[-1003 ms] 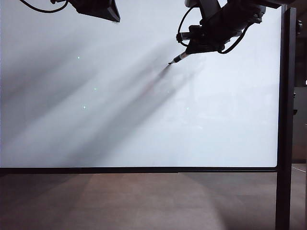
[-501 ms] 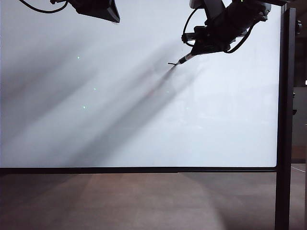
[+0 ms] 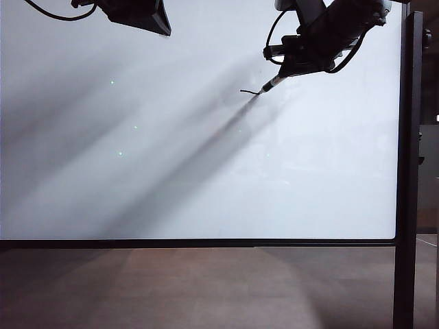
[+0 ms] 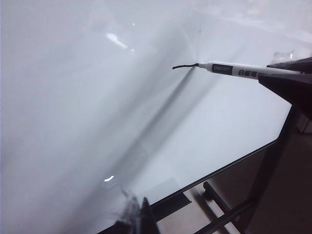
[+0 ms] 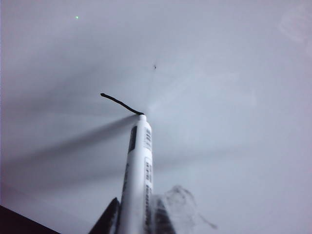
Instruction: Reach to the right to find the marker pen, pick it up, and write the number 5 on the whiteboard.
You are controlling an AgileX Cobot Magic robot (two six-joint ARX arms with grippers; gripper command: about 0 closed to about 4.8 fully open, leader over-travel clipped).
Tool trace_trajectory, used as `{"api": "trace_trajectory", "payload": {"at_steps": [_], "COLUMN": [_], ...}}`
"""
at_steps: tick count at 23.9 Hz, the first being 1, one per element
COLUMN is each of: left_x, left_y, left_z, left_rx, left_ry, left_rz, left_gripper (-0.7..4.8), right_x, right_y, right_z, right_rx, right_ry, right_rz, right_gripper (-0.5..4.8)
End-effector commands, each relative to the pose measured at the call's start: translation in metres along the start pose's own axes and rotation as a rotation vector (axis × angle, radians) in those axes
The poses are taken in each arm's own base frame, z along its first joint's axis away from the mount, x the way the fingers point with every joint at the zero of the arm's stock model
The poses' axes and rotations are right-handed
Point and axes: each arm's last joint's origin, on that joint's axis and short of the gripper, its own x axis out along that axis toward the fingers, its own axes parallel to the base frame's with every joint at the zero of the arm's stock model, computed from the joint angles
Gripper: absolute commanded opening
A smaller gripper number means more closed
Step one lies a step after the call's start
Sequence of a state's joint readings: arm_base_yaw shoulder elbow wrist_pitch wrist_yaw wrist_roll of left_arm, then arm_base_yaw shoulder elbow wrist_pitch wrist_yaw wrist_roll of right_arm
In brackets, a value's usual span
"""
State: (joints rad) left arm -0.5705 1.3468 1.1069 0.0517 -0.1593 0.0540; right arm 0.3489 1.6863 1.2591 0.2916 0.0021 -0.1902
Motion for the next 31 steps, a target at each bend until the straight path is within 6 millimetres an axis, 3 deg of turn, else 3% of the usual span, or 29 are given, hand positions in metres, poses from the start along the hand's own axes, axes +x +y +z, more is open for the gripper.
{"api": "trace_trajectory", "payload": {"at_steps": [1, 6, 31], "left_x": [-0.001, -0.001, -0.001], "left_y": [0.0, 0.0, 0.0], "left_z": [0.003, 0.002, 0.001], "left_rx": [-0.005, -0.003, -0.001], "left_ry": [-0.014, -0.005, 0.005], "left_rz": [0.002, -0.002, -0.003], "left_gripper": [-0.04, -0.04, -0.04], "right_x": [-0.011, -0.019, -0.008], "right_y": [0.009, 0.034, 0.024], "right_z": [0.011, 0.029, 0.018], "right_rx": [0.01, -0.002, -0.008], "right_ry": [0.001, -0.085, -0.068], "right_rz": [0.069, 0.129, 0.04], "right_gripper": [-0.05, -0.06, -0.05]}}
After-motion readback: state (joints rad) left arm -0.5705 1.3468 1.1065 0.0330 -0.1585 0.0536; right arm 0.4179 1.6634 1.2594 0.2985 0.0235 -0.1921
